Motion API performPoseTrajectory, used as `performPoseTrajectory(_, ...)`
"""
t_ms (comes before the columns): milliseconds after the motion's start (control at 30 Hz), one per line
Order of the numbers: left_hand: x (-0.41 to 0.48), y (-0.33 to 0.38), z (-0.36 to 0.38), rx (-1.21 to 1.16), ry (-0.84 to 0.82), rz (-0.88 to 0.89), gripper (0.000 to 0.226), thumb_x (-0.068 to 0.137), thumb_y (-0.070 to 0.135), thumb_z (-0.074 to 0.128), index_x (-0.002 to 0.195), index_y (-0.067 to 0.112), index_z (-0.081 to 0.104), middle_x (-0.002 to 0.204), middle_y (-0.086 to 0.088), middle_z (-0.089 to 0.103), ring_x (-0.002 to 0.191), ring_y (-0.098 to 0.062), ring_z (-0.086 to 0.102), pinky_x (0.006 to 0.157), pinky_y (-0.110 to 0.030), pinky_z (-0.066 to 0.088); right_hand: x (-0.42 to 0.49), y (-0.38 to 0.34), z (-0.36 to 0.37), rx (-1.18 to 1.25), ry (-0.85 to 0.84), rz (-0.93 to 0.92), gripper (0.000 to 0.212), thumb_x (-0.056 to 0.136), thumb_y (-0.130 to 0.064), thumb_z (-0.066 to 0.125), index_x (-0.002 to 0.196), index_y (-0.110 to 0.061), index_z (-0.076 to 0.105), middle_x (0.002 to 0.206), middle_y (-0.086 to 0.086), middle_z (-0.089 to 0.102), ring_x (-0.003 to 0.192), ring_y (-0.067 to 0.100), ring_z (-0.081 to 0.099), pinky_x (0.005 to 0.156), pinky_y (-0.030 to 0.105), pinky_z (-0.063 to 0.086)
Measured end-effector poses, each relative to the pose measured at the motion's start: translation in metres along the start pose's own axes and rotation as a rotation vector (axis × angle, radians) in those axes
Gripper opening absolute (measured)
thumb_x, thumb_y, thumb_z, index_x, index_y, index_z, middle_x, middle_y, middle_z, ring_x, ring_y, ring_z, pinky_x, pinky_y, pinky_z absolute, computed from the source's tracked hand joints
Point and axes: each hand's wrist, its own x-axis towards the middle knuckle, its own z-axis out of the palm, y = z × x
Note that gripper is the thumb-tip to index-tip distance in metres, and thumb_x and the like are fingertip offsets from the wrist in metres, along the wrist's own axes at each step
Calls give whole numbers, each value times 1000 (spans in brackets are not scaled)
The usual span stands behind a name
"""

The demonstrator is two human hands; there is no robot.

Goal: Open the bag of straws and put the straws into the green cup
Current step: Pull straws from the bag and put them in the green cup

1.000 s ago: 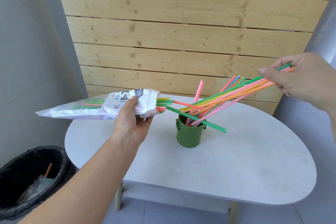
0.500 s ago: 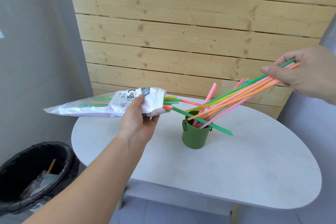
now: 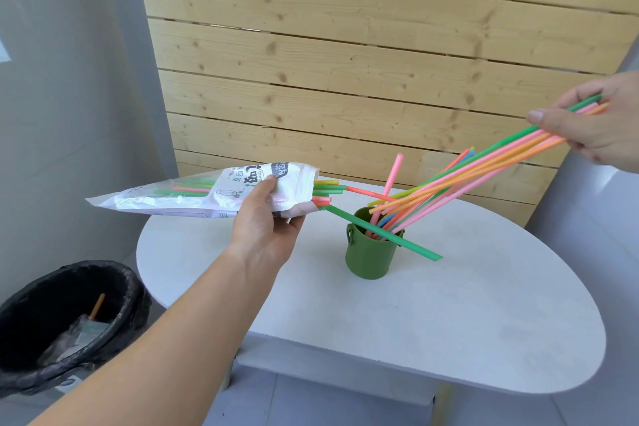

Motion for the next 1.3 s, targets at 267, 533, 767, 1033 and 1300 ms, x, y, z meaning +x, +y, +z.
performPoseTrajectory(267, 1, -2, 0, 5, 15, -3, 28, 100, 9, 58, 126, -1, 58, 133, -20, 67, 83, -30, 61, 40, -20, 46, 1, -1, -5, 19, -11, 9, 55, 64, -71, 82, 84, -21, 75, 43, 10, 55, 28, 20, 40, 37, 25, 41)
performPoseTrajectory(533, 1, -3, 0, 16, 8, -5, 18, 100, 10, 58, 116, 1, 58, 136, -21, 65, 69, -29, 61, 42, -21, 49, -15, -22, 20, 15, -45, -33, 59, 60, -79, 78, 82, -24, 76, 42, 5, 57, 29, 12, 42, 37, 18, 40)
performPoseTrajectory(767, 1, -1, -1, -22, -16, -5, 14, 101, 8, 57, 111, -1, 57, 128, -23, 68, 60, -33, 68, 38, -22, 48, -20, -43, 47, -88, -55, -77, 43, 64, -70, 72, 78, -30, 73, 40, -5, 57, 29, 6, 42, 32, 12, 33)
performPoseTrajectory(1033, 1, -1, 0, 11, 5, -6, 13, 99, 11, 60, 108, 2, 60, 104, -16, 72, 59, -29, 67, 46, -25, 51, -9, -55, 49, -117, -34, -88, 24, 75, -58, 76, 75, -35, 71, 39, -7, 57, 28, 6, 38, 30, 13, 32)
performPoseTrajectory(1300, -1, 0, 1, -19, 10, -12, 12, 99, 9, 61, 108, 1, 61, 98, -15, 73, 60, -31, 70, 42, -23, 51, 8, -63, 47, -60, -30, -74, 49, 54, -74, 71, 75, -30, 72, 38, -4, 56, 30, 12, 40, 51, 24, 41)
